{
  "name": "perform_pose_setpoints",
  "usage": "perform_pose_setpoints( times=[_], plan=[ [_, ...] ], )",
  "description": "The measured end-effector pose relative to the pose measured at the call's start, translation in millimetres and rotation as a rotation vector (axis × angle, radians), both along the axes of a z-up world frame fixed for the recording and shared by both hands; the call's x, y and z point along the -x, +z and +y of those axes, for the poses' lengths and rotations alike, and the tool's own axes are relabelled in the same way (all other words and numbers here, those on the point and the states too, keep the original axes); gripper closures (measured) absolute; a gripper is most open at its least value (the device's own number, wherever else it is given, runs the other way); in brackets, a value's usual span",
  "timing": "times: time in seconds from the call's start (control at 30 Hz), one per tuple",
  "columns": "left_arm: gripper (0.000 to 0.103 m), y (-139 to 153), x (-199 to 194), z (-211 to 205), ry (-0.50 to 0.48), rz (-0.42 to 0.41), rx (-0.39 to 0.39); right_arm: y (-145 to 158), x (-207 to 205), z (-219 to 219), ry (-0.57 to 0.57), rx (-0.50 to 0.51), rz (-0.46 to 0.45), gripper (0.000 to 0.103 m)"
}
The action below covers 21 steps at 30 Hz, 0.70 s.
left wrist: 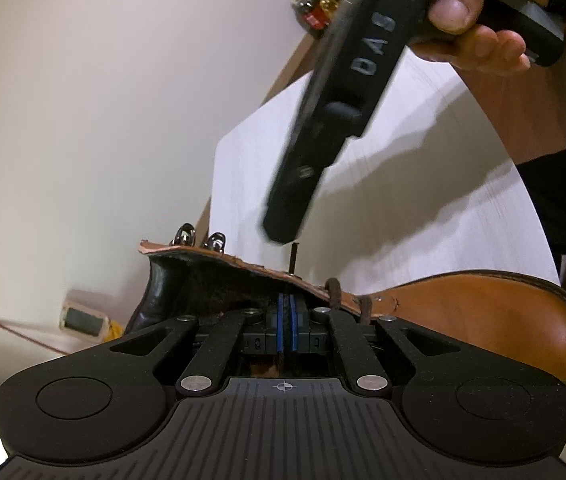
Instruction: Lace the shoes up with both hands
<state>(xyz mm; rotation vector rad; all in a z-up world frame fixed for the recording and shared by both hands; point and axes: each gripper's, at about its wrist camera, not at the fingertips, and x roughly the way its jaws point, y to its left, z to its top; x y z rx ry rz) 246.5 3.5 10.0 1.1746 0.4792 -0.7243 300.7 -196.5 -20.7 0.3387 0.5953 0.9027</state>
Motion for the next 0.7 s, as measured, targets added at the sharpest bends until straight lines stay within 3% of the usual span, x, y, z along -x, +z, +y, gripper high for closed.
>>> perform_pose_setpoints(
  times=[0.27, 0.3, 0.33, 0.43, 0.7],
  plan=[
    [0.099, -2, -2, -3, 0.007, 0.002, 0.014, -16, -13, 6, 0.050, -0.100, 0.063, 0.077],
    [0.099, -1, -3, -4, 0.007, 0.002, 0.015, -18, -15, 8, 0.056, -0.104, 0.071, 0.081],
    [0.099, -1, -4, -4, 0.008, 0.001, 0.018, -20, -16, 9, 0.061, -0.111, 0.078, 0.096],
    [0.095, -4, -10, -1, 0.020, 0.006, 0.042, -23, -15, 6, 0.065, -0.130, 0.089, 0.100],
    [0.088, 19, 8, 36, 0.112, 0.011, 0.207, -11, -3, -47, -0.085, -0.121, 0.057, 0.100]
  ],
)
